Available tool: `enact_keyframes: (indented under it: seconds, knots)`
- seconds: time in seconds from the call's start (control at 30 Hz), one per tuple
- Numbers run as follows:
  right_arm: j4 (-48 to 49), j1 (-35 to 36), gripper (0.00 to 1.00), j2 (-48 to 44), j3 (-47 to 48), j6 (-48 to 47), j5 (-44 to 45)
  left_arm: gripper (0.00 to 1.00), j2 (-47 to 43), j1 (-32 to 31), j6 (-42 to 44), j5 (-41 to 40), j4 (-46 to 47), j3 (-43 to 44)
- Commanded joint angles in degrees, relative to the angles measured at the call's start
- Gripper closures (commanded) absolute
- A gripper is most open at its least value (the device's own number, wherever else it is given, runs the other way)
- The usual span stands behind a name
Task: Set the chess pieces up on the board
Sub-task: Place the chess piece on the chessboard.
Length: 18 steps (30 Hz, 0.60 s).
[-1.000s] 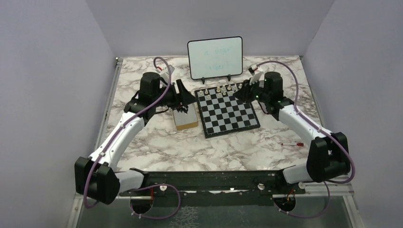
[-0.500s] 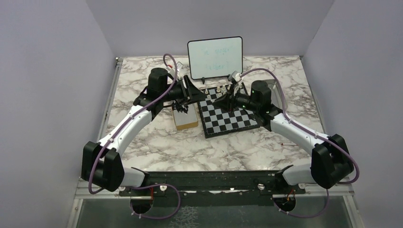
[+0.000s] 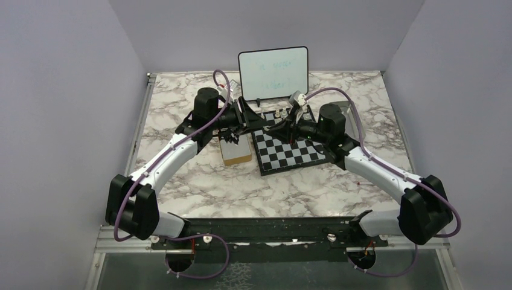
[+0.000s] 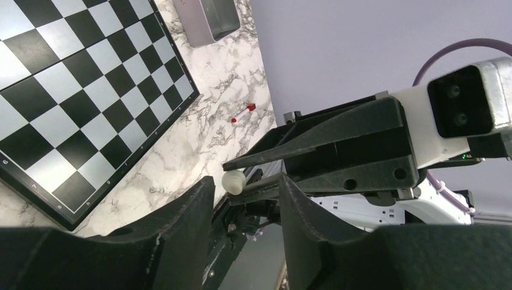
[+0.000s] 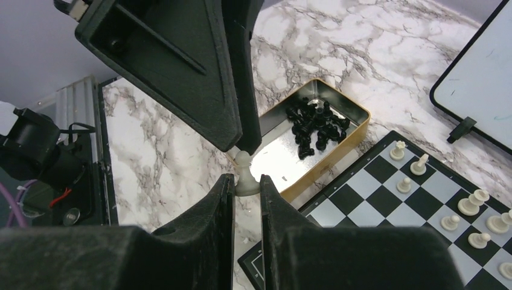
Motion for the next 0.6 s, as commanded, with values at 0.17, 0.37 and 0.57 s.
enact_keyframes:
  seconds: [0.17, 0.37, 0.57]
  knots:
    - [0.6, 0.6, 0.87, -2.7, 0.2, 0.0, -0.1, 0.53, 0.5, -0.6, 0.5, -1.9, 0.6, -1.1]
    - [0.4, 0.6, 0.88, -2.6, 0.2, 0.0, 0.8, 0.66, 0.9, -1.9, -0.3, -1.4, 1.5, -1.1]
    - [0.5, 0.6, 0.87, -2.4, -0.2, 0.2, 1.3, 0.83, 0.7, -2.6, -0.2, -1.0, 1.8, -1.5]
